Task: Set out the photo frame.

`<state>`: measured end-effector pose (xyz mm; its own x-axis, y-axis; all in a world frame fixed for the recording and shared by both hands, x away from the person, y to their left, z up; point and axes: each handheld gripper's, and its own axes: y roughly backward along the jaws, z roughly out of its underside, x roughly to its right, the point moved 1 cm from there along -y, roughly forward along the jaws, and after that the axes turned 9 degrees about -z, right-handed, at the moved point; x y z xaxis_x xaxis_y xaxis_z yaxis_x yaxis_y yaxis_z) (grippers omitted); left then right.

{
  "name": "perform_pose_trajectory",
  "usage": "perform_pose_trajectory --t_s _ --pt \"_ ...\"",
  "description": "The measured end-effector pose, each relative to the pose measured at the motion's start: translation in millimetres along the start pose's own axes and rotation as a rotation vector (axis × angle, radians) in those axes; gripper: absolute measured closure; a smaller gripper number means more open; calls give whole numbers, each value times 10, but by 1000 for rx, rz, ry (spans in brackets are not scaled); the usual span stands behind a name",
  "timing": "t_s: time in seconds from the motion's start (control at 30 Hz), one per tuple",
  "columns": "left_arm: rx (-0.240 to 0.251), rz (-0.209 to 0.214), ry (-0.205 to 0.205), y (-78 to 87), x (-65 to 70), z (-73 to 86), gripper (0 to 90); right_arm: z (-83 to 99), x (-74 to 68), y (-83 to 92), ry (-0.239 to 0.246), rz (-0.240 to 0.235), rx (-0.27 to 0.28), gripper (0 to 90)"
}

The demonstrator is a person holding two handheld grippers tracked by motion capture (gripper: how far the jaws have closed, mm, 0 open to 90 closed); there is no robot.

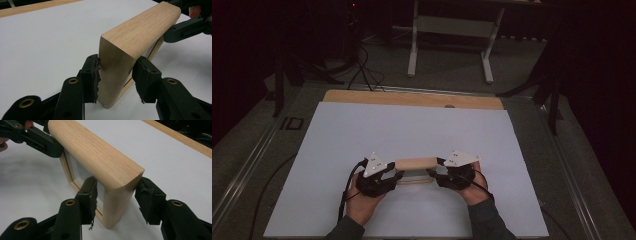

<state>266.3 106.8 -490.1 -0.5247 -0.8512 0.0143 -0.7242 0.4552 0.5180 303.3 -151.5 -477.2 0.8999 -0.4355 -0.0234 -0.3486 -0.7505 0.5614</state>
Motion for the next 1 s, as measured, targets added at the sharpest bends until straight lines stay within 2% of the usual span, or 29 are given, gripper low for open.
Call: perform_pose_trajectory --t_s 0.27,0.47,1.0 --pt "-2 17 1 -22 -47 -21 572 -12 -7 -31 -2 22 7 520" --pt "-1 35 -1 -24 -92 -26 577 -24 -6 -43 -16 21 12 520" --pt "12 21 -26 -62 -147 -111 575 -62 47 -97 -32 36 30 512"
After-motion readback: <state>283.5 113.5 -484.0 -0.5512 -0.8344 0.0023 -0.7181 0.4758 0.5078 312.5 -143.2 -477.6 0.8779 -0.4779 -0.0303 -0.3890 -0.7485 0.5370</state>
